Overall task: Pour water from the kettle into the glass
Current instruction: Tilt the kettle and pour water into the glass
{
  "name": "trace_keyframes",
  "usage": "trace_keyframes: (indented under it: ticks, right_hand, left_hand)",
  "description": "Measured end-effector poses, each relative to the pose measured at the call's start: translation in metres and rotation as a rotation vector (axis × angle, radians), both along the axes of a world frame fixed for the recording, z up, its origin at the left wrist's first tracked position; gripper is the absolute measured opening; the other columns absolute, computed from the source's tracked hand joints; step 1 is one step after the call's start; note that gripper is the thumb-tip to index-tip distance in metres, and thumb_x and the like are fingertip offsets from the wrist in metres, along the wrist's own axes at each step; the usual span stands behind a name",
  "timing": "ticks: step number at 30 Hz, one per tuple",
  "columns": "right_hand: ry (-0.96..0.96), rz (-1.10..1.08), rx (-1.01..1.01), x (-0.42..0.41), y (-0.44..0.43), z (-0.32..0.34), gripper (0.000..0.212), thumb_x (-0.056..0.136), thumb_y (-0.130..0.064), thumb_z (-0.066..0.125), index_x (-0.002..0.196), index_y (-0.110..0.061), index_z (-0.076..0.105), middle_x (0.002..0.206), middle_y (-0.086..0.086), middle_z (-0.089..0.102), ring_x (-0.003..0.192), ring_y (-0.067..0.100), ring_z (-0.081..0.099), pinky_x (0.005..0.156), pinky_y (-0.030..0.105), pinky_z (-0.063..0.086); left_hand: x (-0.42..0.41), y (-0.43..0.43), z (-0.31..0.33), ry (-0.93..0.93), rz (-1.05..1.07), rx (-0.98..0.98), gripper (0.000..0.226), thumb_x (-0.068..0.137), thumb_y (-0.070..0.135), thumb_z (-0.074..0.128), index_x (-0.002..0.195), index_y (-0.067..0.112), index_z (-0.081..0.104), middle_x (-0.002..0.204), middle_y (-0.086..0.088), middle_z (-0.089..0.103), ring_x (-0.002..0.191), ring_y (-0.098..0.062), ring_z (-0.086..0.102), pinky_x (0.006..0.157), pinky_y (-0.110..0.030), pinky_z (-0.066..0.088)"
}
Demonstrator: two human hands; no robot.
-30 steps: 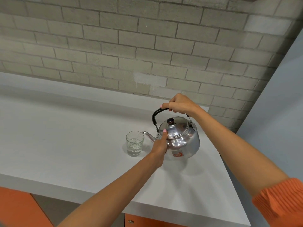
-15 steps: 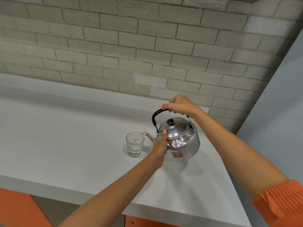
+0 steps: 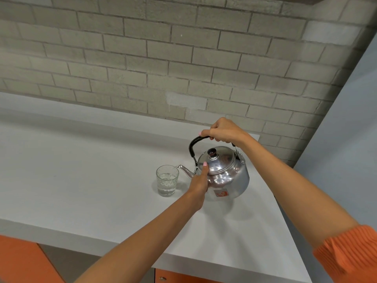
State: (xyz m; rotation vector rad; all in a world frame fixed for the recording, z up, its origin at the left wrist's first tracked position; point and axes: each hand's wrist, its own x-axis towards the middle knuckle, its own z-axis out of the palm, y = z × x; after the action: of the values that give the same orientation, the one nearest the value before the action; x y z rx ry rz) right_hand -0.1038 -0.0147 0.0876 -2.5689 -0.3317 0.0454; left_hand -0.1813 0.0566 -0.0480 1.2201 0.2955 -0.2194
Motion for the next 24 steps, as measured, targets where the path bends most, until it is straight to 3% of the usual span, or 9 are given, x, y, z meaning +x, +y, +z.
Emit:
trace_keyframes:
  ticks: [24]
  right_hand:
    - [-0.003, 0.001, 0.000, -0.0039, 0.0015, -0.0008, 0.039, 0.078, -0.047, 0.069, 0.058, -0.015, 0.061, 0.053, -0.003, 0.048, 0.045, 0.009, 0.039, 0.044, 0.021, 0.029]
  left_hand:
    - [-0.0053, 0.0020, 0.0004, -0.014, 0.004, -0.013, 0.059, 0.095, 0.051, 0.039, 0.133, 0.009, 0.055, 0.132, -0.011, 0.062, 0.124, -0.024, 0.057, 0.114, -0.038, 0.037]
